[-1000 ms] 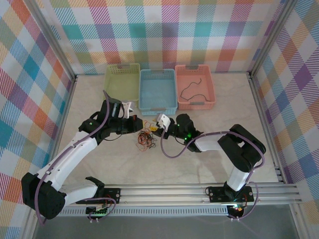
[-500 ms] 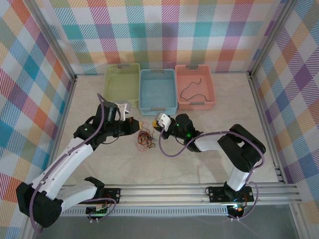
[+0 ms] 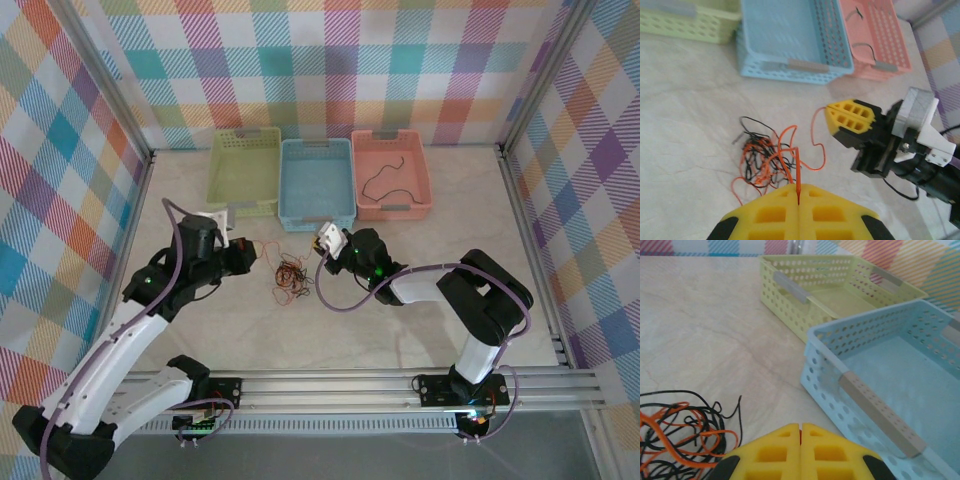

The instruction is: Untangle the cables

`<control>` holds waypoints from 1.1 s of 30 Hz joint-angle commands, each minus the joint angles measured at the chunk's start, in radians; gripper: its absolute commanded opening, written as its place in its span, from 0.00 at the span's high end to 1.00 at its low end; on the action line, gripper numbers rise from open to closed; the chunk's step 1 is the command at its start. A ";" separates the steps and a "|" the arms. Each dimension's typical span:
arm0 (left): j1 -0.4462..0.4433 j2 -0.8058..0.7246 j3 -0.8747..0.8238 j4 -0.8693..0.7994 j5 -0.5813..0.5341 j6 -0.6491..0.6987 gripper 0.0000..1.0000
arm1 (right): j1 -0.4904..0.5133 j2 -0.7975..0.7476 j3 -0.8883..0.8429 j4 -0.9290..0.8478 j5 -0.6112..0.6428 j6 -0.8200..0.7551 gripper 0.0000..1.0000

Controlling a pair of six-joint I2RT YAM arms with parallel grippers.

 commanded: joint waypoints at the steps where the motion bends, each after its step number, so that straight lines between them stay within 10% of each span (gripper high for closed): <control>1: -0.005 -0.062 -0.016 -0.037 -0.156 -0.015 1.00 | -0.001 0.012 0.030 -0.004 0.101 0.019 1.00; 33: 0.007 -0.152 -0.018 -0.028 -0.125 -0.009 1.00 | -0.139 -0.014 0.057 -0.235 0.474 0.365 1.00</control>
